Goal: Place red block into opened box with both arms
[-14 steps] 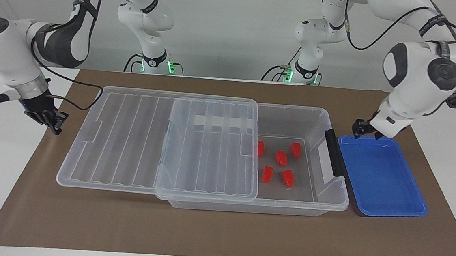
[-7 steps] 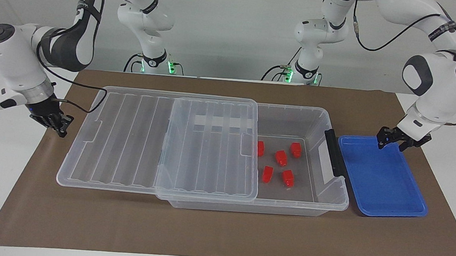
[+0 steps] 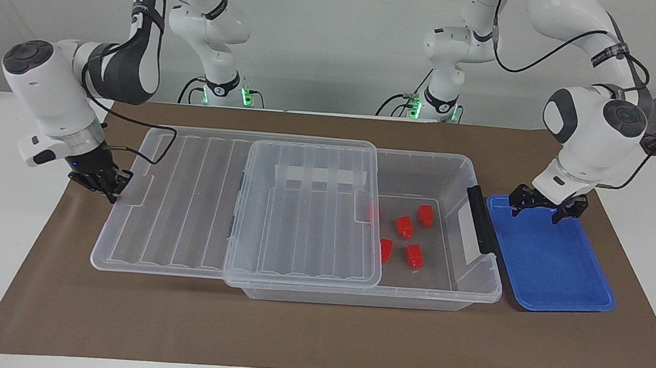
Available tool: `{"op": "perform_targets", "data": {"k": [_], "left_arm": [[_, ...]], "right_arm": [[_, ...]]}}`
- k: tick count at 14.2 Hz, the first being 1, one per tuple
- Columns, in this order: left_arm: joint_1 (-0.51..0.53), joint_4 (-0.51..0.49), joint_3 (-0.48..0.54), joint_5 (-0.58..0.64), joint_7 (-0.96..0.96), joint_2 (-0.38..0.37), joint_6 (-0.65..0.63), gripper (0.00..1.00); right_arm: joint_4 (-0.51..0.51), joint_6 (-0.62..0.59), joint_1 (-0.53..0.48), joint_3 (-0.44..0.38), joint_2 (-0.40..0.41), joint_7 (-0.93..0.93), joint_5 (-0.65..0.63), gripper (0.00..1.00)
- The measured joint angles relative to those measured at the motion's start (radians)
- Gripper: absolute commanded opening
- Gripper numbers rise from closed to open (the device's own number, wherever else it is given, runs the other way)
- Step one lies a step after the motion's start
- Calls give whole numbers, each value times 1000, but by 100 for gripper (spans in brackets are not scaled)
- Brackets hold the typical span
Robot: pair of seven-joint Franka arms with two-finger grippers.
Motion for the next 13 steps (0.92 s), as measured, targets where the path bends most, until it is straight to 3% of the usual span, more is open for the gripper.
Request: {"op": "perform_targets", "data": {"k": [7, 10, 13], "left_arm": [[-19, 271, 7, 0, 20, -66, -385, 100], [-25, 339, 8, 0, 20, -84, -487, 100], [-27, 353, 4, 0, 20, -101, -507, 100]], "right_arm": [[0, 24, 4, 83, 2, 19, 0, 0], [0, 24, 5, 122, 3, 47, 1, 0], [0, 24, 8, 160, 3, 57, 1, 0]]}}
